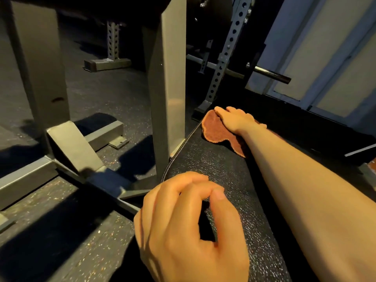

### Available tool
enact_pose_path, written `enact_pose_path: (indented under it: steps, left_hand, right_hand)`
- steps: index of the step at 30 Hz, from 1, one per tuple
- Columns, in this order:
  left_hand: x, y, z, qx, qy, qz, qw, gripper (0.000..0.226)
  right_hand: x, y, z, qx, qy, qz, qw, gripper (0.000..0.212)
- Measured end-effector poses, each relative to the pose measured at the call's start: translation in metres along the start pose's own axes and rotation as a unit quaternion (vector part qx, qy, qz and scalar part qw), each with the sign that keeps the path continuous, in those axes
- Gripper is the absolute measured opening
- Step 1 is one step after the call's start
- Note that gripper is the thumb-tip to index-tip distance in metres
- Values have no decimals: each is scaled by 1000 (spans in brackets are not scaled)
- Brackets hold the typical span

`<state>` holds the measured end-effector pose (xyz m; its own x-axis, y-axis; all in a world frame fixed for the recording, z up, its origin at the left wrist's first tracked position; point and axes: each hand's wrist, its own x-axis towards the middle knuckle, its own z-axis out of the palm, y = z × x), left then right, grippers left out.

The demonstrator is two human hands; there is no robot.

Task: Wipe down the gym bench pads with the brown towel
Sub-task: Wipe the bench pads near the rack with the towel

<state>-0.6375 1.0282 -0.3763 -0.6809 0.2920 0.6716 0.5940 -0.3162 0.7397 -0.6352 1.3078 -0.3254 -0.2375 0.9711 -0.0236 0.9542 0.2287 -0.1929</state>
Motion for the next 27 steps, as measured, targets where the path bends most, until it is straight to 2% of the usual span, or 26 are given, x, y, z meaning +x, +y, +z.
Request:
enact_pose_path:
  steps: [5, 9, 11, 15, 19, 27]
  left_hand:
    - [-8, 5, 2, 41, 32, -10, 999, 21]
    - [-10, 6, -1, 39, 61, -9, 997, 22]
    - [-9, 5, -4, 32, 60, -16, 998, 23]
    - [-8, 5, -6, 23, 46, -72, 996, 32]
    - [-6, 10, -9, 11, 48, -101, 994, 30]
    - [-7, 9, -12, 21, 41, -99, 994, 32]
  right_hand:
    - [-12, -3, 3, -4, 6, -2, 1000, 72]
    - [-39, -16, 9, -10, 1, -52, 999, 77]
    - [-64, -26, 11, -8, -7, -81, 997, 79]
    - [-122, -37, 11, 1, -29, -127, 992, 71]
    - [-164, -35, 11, 9, -45, -152, 987, 71]
    - [-207, -14, 10, -19, -60, -206, 976, 64]
